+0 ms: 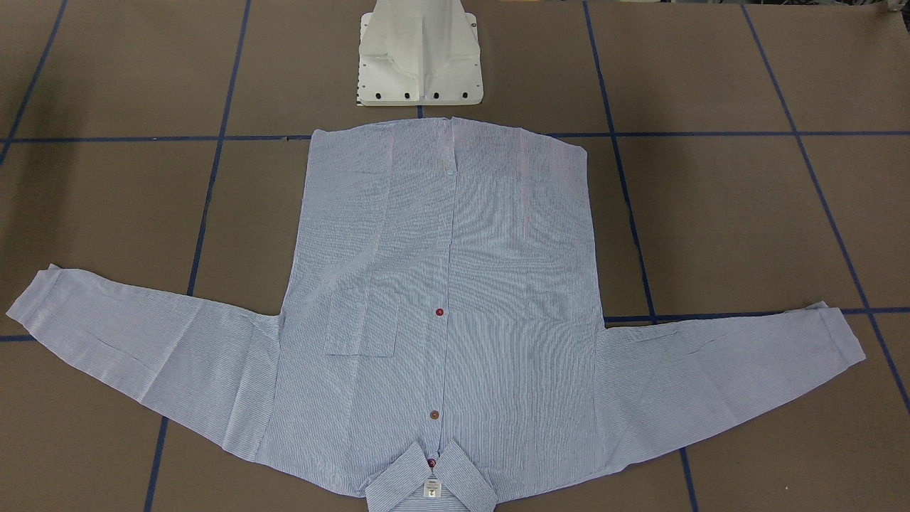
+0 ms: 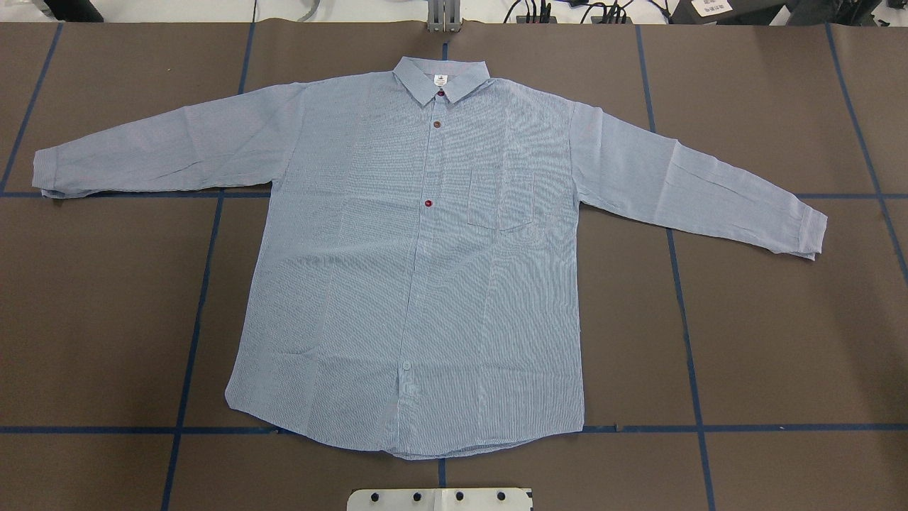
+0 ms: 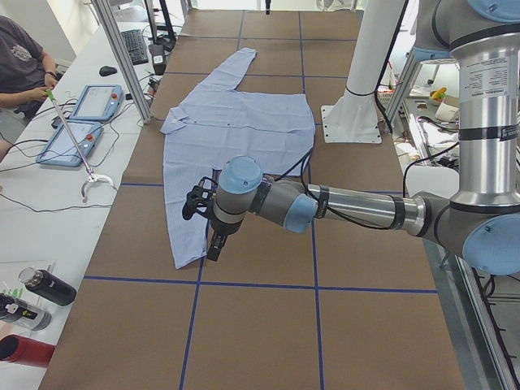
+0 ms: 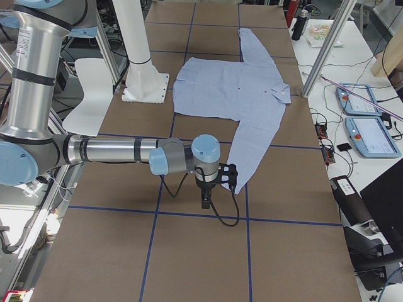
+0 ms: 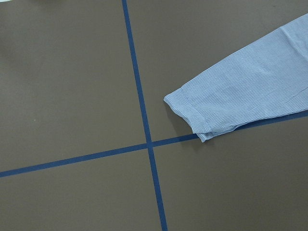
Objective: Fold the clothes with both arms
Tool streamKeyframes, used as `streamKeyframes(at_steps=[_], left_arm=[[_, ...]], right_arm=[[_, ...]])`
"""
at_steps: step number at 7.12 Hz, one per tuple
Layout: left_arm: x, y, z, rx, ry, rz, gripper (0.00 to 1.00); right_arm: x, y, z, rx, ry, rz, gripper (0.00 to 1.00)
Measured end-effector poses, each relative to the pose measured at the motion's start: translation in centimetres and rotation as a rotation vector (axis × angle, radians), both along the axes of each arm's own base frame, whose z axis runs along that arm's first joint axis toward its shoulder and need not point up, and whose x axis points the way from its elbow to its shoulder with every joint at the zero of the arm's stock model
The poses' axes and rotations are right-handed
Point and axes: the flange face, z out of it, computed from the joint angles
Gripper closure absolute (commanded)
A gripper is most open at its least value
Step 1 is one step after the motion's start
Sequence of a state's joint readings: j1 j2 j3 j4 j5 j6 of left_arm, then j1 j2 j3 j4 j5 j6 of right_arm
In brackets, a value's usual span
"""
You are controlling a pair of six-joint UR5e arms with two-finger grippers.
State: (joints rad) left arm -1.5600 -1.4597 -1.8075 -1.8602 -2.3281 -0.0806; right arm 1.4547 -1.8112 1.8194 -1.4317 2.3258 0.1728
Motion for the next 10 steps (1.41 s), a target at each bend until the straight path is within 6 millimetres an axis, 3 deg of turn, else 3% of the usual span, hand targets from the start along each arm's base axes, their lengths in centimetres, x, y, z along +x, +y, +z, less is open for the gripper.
streamKeyframes(at_steps=[6,8,10], left_arm=[[0.7,0.1,-0.7,0.025,0.004,0.010,0.00],[1.1,0.0,-1.4,0.050,0.008,0.019,0.00],[1.4,0.0,-1.7,0.057,0.035,0.031,0.00]], right_arm=[[-0.6,0.0,0.9,0.009,-0.045,-0.008,0.00],[-2.3,-0.1,0.4,-0.042,-0.097,0.015,0.01],[-6.0,-1.7,-0.7,-0.106,-0.112,0.076,0.06]])
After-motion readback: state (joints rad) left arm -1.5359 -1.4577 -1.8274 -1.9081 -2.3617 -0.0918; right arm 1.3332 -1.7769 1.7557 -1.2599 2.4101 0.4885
